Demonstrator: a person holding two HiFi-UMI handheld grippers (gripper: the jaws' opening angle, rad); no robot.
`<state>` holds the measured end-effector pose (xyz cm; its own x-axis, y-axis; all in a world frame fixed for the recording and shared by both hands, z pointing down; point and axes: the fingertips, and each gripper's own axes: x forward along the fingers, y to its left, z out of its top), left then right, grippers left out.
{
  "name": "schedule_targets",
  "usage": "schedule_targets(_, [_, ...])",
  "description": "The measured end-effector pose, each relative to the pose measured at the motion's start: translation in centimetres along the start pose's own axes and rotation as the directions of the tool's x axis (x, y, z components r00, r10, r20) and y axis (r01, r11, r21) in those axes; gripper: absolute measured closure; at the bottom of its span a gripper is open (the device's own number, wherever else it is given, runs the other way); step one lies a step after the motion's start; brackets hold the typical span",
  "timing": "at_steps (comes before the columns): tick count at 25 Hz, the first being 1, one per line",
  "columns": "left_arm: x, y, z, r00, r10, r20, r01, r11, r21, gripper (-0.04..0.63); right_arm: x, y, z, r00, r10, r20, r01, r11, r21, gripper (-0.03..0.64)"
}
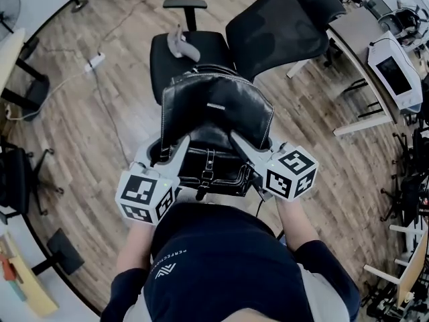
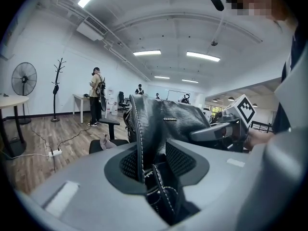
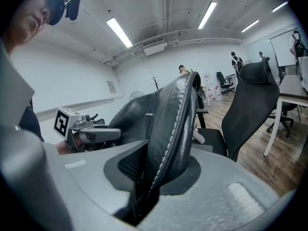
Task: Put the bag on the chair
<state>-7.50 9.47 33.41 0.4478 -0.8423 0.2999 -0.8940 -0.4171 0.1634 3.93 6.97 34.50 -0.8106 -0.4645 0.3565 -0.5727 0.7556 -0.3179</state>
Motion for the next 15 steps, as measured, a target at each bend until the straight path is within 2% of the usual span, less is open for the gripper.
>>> schedule_targets(7, [3.7,5.5,6.9,0.999,-0.027,0.047,0.026,0.999,0.027,0.453,4.8,-2.5,8.1,0.999,0.001,0.036,0.001,0.999,-0.053,0.552])
schedule_targets(15, [7.4,10.7,12.7,0.993,-0.06,0.105,0.052,0.996,0.079,0.453,9.4,-5.0,14.8,0.998,-0.033,0.062,0.039,0.993,-0.113,0.551])
